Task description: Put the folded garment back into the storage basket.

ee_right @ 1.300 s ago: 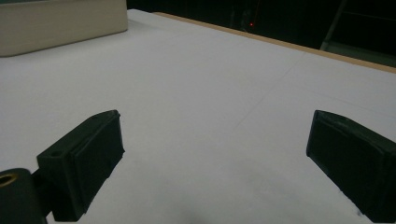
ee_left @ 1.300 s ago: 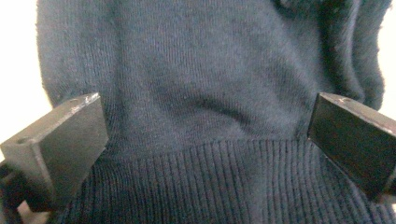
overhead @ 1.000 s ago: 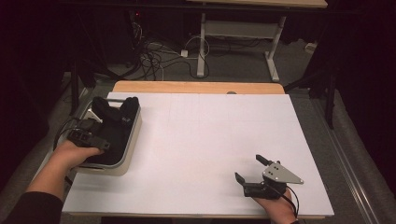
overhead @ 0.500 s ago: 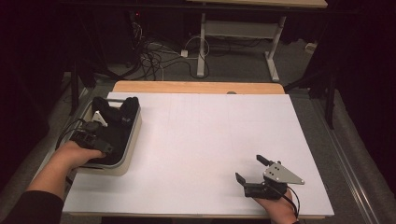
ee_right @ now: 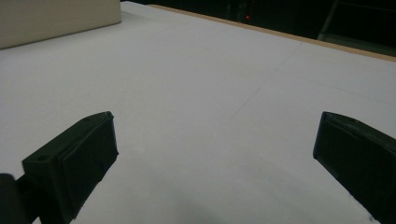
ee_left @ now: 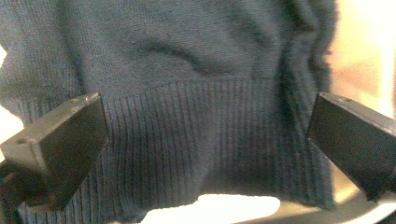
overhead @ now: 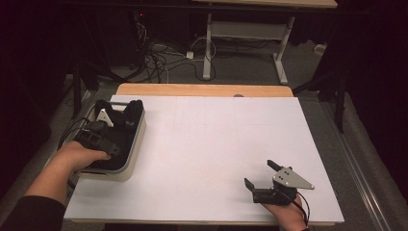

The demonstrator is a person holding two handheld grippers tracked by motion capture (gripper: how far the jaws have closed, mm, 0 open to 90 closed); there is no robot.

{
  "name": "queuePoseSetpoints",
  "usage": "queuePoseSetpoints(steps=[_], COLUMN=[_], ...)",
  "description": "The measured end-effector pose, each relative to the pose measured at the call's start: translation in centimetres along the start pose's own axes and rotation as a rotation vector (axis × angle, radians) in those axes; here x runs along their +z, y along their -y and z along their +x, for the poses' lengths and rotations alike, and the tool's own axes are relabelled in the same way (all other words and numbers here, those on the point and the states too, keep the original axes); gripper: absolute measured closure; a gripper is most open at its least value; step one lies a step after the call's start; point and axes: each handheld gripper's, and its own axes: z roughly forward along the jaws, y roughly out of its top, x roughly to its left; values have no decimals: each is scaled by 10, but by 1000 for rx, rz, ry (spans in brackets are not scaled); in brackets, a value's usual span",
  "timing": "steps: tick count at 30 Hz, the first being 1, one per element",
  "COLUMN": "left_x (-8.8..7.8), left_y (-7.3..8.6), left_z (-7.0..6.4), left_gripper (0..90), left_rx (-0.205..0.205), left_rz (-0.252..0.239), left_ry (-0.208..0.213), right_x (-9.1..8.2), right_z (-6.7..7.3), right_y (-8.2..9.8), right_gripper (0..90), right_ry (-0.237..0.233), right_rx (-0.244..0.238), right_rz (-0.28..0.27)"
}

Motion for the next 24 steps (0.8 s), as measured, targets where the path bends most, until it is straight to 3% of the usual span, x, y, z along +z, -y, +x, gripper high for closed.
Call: queuePoseSetpoints(steps=[16,24], left_x=[-24,-25], left_y=[-2,-8], left_z=[-25,-40], left_gripper=[0,0], left_rx=[35,58], left_rz=[-35,-34], left_ry=[21,35], right_x=[0,-1], right_z=[-2,-1], right_y=[4,3], right_gripper=[0,0], right_ry=[20,21], right_rx=[18,17], right_rz=[7,6])
